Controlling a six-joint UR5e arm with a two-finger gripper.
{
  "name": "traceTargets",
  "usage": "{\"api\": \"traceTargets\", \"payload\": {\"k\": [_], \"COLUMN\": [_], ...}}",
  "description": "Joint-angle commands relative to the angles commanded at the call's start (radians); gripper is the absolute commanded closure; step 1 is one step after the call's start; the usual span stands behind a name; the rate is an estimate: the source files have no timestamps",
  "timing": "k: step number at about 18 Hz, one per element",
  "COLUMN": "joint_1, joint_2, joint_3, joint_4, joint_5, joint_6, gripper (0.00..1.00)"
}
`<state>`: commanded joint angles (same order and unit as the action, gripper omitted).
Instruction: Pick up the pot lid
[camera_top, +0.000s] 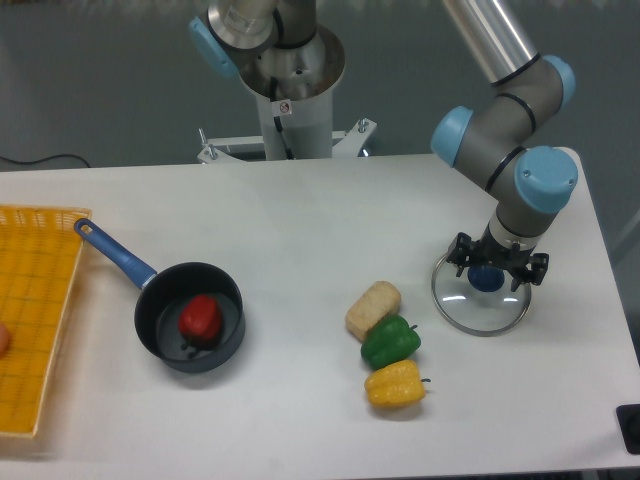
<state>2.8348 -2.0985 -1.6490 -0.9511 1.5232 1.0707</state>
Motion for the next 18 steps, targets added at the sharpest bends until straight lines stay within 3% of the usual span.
{"api": "traceTargets", "payload": {"k": [4,9,18], "joint_1": [0.0,0.003,0.003], "joint_2": [0.0,0.0,0.002], "joint_3": [-0.005,-0.006,-0.008], "joint_4": [0.005,0.006,0.006], "joint_5": [0.005,0.005,0.005], "joint_6": [-0.002,-0.002,-0.003], "gripper": [0.11,0.15,0.32]}}
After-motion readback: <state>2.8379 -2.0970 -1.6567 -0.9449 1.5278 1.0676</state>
